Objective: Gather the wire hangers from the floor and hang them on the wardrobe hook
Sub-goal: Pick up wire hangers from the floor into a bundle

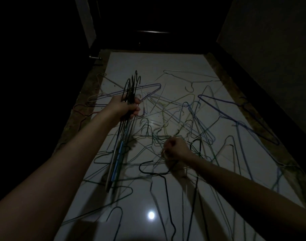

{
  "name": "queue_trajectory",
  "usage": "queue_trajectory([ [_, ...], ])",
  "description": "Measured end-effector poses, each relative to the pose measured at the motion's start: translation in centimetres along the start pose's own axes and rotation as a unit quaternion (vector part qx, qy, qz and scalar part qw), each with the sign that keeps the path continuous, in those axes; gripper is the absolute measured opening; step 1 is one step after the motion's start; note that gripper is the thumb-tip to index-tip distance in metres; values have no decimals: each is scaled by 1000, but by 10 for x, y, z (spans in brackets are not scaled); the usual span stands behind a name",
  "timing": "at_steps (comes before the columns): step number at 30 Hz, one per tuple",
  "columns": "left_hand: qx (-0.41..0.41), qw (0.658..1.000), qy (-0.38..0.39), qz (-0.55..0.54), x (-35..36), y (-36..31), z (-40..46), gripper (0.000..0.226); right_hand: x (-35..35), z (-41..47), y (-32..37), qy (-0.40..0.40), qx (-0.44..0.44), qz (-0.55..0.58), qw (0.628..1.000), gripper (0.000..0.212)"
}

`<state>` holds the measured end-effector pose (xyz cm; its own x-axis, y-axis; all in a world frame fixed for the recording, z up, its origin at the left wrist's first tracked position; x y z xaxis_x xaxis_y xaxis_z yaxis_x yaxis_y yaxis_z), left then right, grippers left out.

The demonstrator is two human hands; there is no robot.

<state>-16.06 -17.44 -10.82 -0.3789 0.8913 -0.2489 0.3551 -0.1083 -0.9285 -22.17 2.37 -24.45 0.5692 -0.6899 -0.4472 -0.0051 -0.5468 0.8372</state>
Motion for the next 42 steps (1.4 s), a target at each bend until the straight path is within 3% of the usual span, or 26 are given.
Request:
queue_trajectory([
  [2, 1, 1000, 2, -1, -4, -1, -1, 24, -30, 5, 14, -46, 18, 108, 993, 20],
  [4, 3, 1000, 4, -2, -7, -3, -3, 25, -61, 9, 24, -80, 8, 136, 987, 13],
  [8, 3, 1000, -3, -1, -6, -6, -4, 25, -78, 2, 7, -52, 20, 40, 998, 32],
  [13, -3, 1000, 6, -18, 0, -6, -2, 25, -34, -12, -19, 34, 52, -35, 997, 40],
  [20, -14, 999, 18, -28, 5, 6, 3, 22, -4, 14, -12, 13, 49, -84, 995, 58],
  [27, -64, 995, 11, -76, -6, 27, 3, 16, 7, 14, -26, -28, 71, -108, 991, 52],
  [31, -68, 992, 8, -103, -8, 28, 3, 19, 3, 10, -31, -34, 84, -119, 989, 60],
  [33, -62, 992, 16, -113, -5, 26, 3, 20, -2, 8, -32, -30, 107, -84, 990, 56],
  [36, -56, 991, 25, -115, 3, 21, 5, 21, -18, 2, -15, -34, 120, 52, 991, 47],
  [42, -63, 989, 37, -130, 23, 7, 6, 24, -59, -7, 55, -94, 40, 215, 971, 50],
])
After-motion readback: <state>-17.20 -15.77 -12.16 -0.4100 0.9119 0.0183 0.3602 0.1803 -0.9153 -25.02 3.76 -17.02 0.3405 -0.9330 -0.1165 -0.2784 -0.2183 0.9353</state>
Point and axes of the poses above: each hand's wrist, its own z-axis towards the middle knuckle, its own x-axis out of the palm, y = z × x, the point moved 5 cm from there along z, towards the middle knuckle, and after that the axes turned 6 degrees about z, right-handed, at the moved point
